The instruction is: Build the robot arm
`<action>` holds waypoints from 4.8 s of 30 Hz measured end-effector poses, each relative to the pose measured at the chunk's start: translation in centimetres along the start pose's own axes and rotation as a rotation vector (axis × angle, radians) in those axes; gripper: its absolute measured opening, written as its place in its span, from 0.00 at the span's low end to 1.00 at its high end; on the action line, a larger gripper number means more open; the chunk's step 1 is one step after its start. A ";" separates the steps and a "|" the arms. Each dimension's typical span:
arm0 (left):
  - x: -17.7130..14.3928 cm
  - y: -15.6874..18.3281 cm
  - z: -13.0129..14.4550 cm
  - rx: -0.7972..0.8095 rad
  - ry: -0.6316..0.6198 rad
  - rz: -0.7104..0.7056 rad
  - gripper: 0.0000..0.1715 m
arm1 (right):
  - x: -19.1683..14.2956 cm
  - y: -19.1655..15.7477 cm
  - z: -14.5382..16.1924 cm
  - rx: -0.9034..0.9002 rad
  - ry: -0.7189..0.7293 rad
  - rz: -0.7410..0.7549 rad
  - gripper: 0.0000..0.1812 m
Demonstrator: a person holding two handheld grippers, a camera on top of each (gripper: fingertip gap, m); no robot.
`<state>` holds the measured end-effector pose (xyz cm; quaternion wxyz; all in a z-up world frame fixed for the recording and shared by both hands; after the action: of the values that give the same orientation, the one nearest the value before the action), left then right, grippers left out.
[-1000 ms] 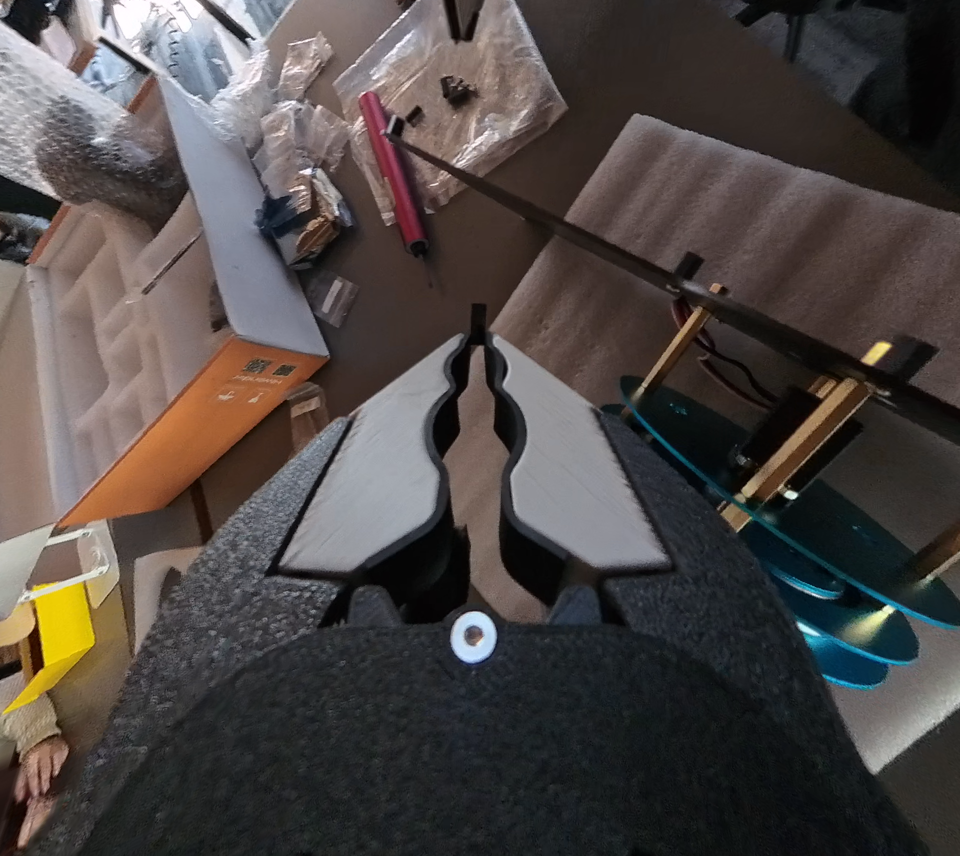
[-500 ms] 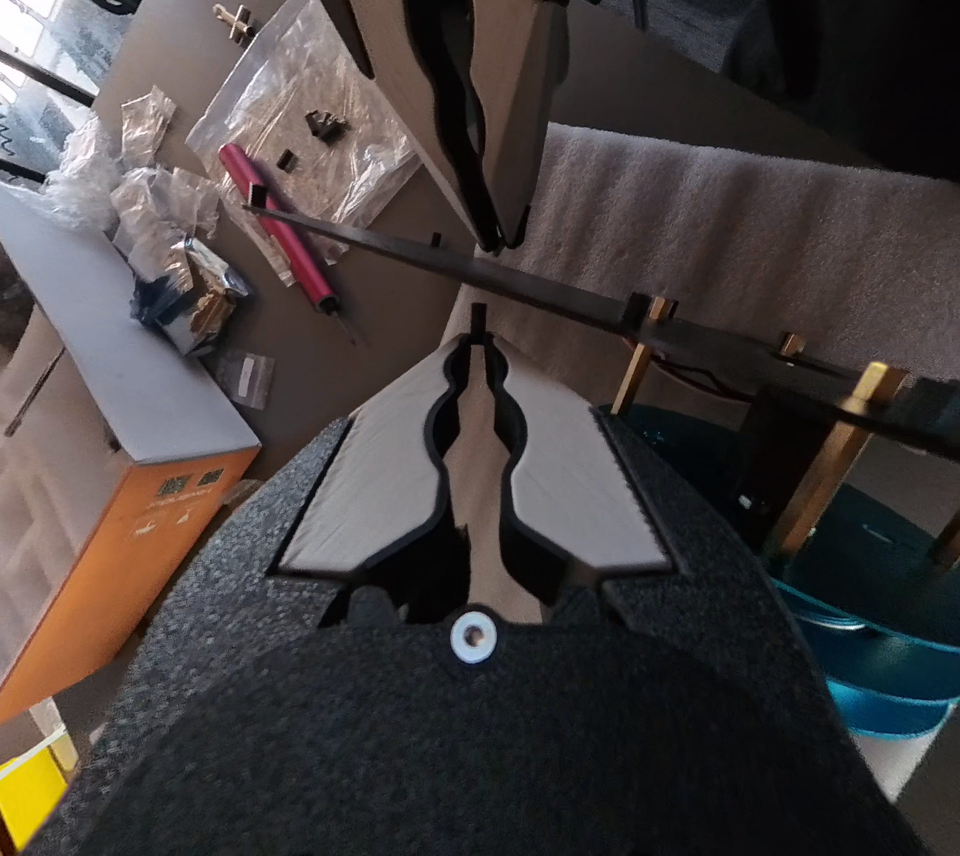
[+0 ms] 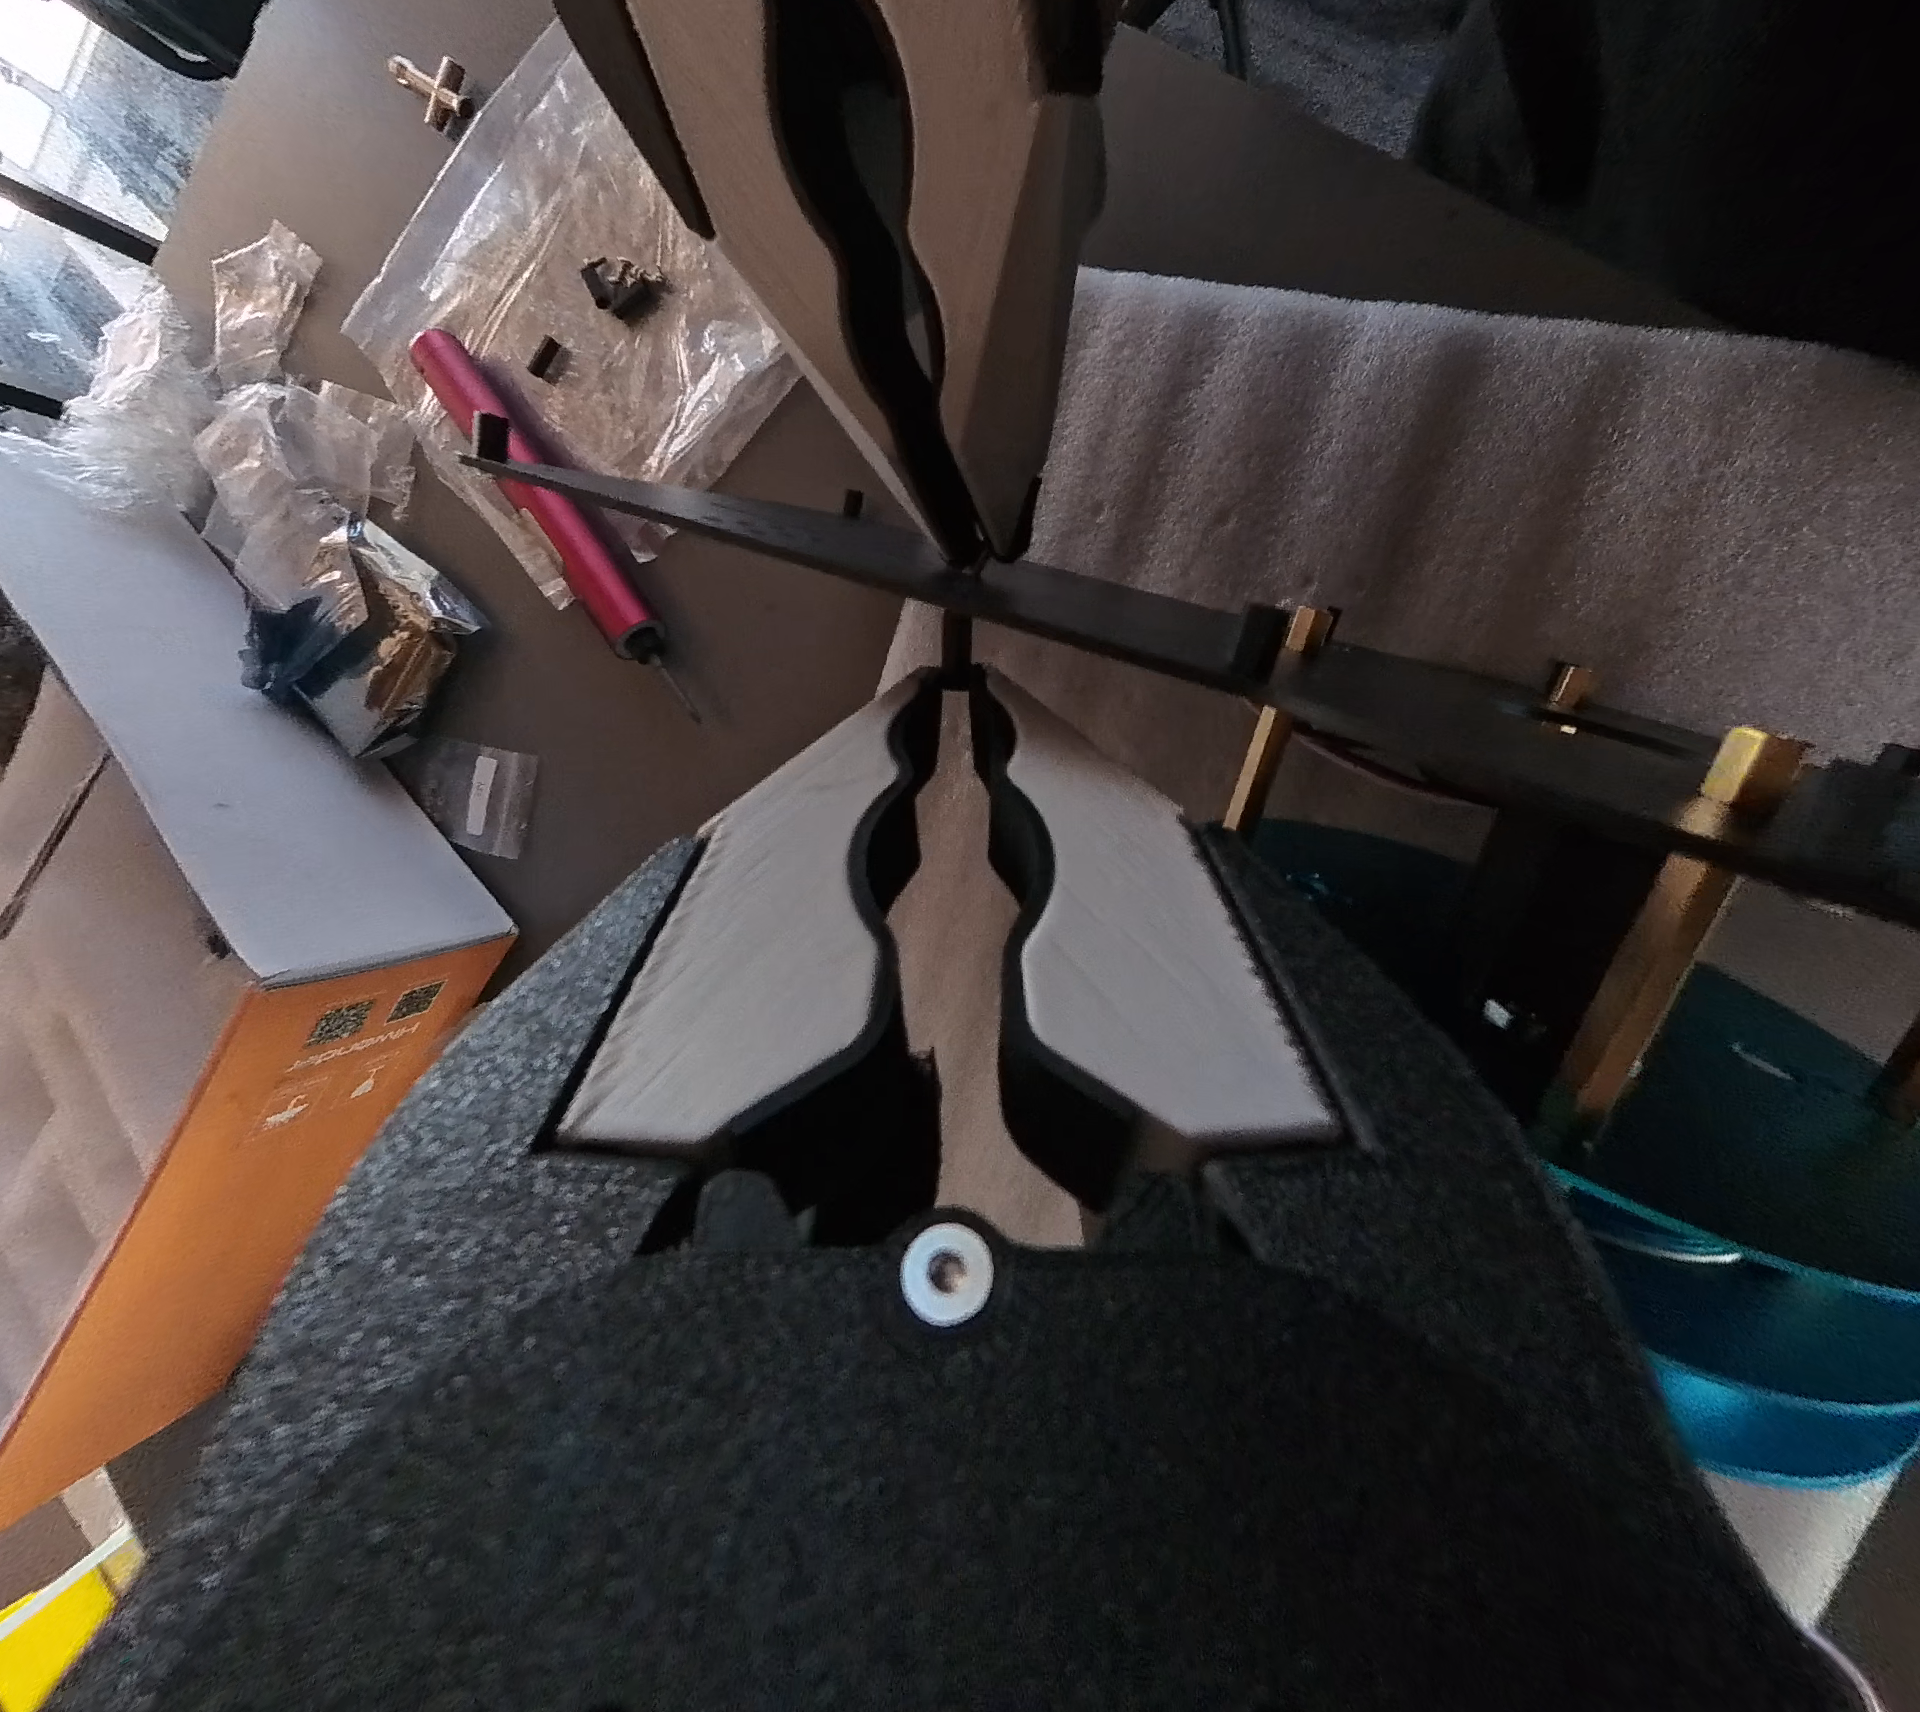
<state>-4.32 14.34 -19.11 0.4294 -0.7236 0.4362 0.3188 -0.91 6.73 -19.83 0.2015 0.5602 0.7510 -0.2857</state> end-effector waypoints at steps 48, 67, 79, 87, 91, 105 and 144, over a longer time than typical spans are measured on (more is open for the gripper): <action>-1.0 0.0 1.0 -0.063 -0.063 -0.099 0.02 | 0.9 2.3 8.3 0.012 -0.147 0.083 0.08; -1.4 0.8 1.0 -0.072 -0.076 -0.127 0.02 | -0.3 2.0 9.5 0.100 -0.159 0.153 0.04; -1.5 0.7 0.8 -0.059 -0.080 -0.127 0.02 | 0.7 1.8 10.0 0.210 -0.142 0.290 0.01; -1.6 0.7 1.0 -0.063 -0.079 -0.124 0.02 | 0.2 1.4 9.4 0.166 -0.080 0.264 0.00; -1.3 0.7 1.1 -0.063 -0.077 -0.119 0.02 | -1.3 1.1 6.7 0.168 0.058 0.133 0.00; -0.5 0.5 0.7 -0.077 -0.056 -0.092 0.02 | -0.3 0.2 0.4 0.033 0.183 -0.200 0.00; -0.4 1.2 1.0 -0.084 -0.069 -0.108 0.02 | 2.3 -1.5 9.6 0.259 -0.080 0.159 0.08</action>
<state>-5.63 15.08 -19.63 0.4299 -0.7521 0.3679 0.3379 -3.21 1.78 -28.21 0.1791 0.6273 0.6526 -0.3853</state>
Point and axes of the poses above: each gripper's, where its closed fingertips meet, x out along the fingers, z out of its underside, y = z × x across the jaws, the point moved 5 cm from there along -x, back along the fingers, and after that the axes turned 8 degrees about -y, right-handed, at the moved point
